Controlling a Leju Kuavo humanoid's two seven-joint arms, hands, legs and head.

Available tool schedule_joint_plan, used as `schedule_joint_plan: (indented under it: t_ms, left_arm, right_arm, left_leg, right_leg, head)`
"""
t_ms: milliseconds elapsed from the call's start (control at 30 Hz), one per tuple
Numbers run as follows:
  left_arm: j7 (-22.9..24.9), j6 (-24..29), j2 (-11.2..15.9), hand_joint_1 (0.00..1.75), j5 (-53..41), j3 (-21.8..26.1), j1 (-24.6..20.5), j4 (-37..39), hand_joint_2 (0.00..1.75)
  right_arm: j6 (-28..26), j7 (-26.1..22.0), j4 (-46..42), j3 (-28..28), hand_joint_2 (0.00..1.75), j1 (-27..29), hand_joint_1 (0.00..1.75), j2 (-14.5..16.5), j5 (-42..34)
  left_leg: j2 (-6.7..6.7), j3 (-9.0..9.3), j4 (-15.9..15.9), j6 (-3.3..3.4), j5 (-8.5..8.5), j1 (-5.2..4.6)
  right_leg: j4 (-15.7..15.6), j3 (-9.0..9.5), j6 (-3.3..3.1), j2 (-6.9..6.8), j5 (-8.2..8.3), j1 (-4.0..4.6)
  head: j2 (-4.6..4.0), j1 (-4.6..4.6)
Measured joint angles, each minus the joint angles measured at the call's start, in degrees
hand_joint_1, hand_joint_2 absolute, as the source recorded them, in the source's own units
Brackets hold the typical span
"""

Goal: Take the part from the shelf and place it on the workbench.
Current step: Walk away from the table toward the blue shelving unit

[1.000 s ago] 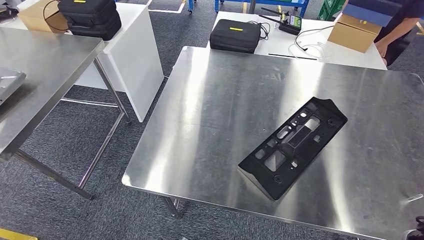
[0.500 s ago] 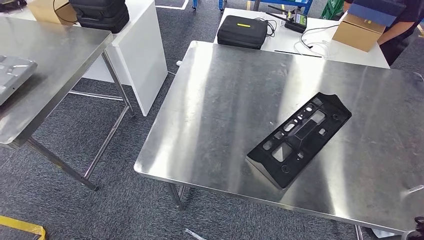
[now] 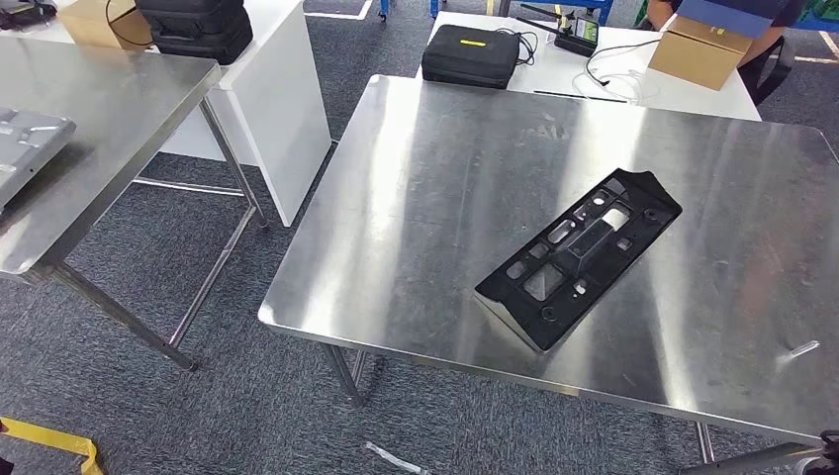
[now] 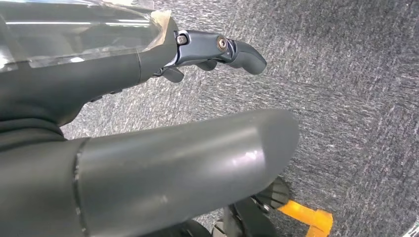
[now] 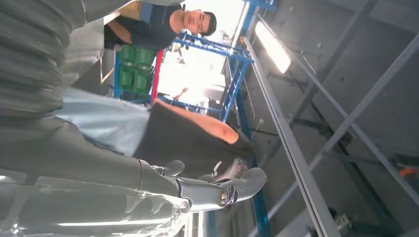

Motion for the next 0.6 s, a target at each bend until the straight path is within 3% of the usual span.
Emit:
schedule_joint_plan:
  t_ms: [67,133,200,233,300,367,400,433,500,533,600]
  left_arm:
    - [0.0,0.0,0.0,0.0,0.0,0.0,-0.1,0.0,0.0]
    - [0.0,0.0,0.0,0.0,-0.1,0.0,-0.1,0.0,0.0]
    - [0.0,0.0,0.0,0.0,-0.3,0.0,-0.1,0.0,0.0]
    - [0.0,0.1,-0.1,0.0,-0.3,0.0,-0.1,0.0,0.0]
    - [0.0,0.1,-0.1,0.0,-0.5,0.0,-0.2,0.0,0.0]
    - [0.0,0.1,-0.1,0.0,-0.6,0.0,-0.1,0.0,0.0]
    - [0.0,0.1,-0.1,0.0,-0.7,0.0,-0.1,0.0,0.0]
    - [0.0,0.1,-0.1,0.0,-0.7,0.0,-0.1,0.0,0.0]
    - [-0.1,0.0,-0.1,0.0,-0.7,0.0,-0.1,0.0,0.0]
    - [-0.1,0.0,-0.1,0.0,-0.6,-0.1,-0.1,0.0,0.0]
    - [-0.1,0.0,-0.1,0.0,-0.3,-0.3,-0.1,0.0,0.0]
  right_arm:
    - [0.0,0.0,0.2,-0.6,1.75,0.0,0.0,0.2,0.0]
    - [0.0,0.0,0.6,-1.4,1.75,0.1,0.0,0.5,-0.2]
    - [0.1,0.0,1.3,-2.4,1.75,0.1,0.0,0.9,-0.4]
    - [0.1,0.0,1.8,-3.0,1.75,0.1,0.0,1.1,-0.4]
    - [-0.2,0.0,3.3,-4.1,1.75,0.2,0.0,1.5,-0.5]
    - [-0.6,0.0,4.9,-5.2,1.75,0.3,0.0,2.0,-0.5]
    - [-0.7,0.0,5.6,-5.6,1.75,0.3,0.0,2.2,-0.4]
    - [-0.8,0.0,6.3,-6.0,1.75,0.3,0.0,2.4,-0.3]
    - [-0.9,0.0,7.8,-6.8,1.75,0.3,0.0,2.7,0.1]
    - [-1.0,0.0,8.5,-7.2,1.75,0.3,0.0,2.9,0.3]
    - [-1.6,0.0,10.1,-8.0,1.75,0.5,0.0,3.6,0.8]
  left_leg:
    - [-0.03,1.56,-3.4,0.41,0.78,-0.26]
    - [-0.01,1.1,-3.5,1.17,1.32,-0.55]
    - [0.11,0.56,-3.9,2.2,2.19,-0.55]
    - [0.17,0.14,-4.0,2.67,2.69,-0.48]
    - [0.22,-1.01,-4.0,3.17,3.51,-0.56]
    - [0.22,-2.11,-4.0,3.18,4.31,-0.71]
    - [0.22,-2.55,-4.0,3.1,4.67,-0.75]
    - [0.21,-2.9,-3.9,2.96,5.0,-0.75]
    - [0.15,-3.36,-3.8,2.51,5.6,-0.83]
    - [0.1,-3.48,-3.8,2.23,5.85,-0.93]
    - [0.03,-3.59,-3.7,1.65,6.32,-1.08]
  right_leg:
    - [0.3,-0.5,0.63,0.0,0.28,0.23]
    - [0.2,-0.91,1.54,0.01,0.74,0.26]
    - [1.4,-1.88,1.89,0.1,-0.15,0.12]
    - [3.7,-2.99,1.75,0.15,-1.67,0.11]
    - [11.3,-6.09,1.32,0.2,-5.84,0.03]
    - [16.8,-7.64,1.56,0.21,-8.23,0.04]
    - [16.0,-6.63,1.93,0.21,-8.05,0.03]
    - [12.8,-4.31,2.38,0.2,-7.1,0.02]
    - [3.5,1.61,2.87,0.24,-4.79,0.1]
    - [0.3,3.44,2.69,0.28,-3.98,0.21]
    - [-1.3,4.06,1.89,0.36,-3.36,0.59]
  head:
    - [0.0,0.06]
    - [-0.01,0.1]
    - [-0.01,0.12]
    - [0.0,0.2]
    - [0.0,0.38]
    - [0.0,0.37]
    - [0.0,0.37]
    - [-0.01,0.36]
    - [0.0,0.38]
    - [-0.01,0.37]
    - [-0.01,0.28]
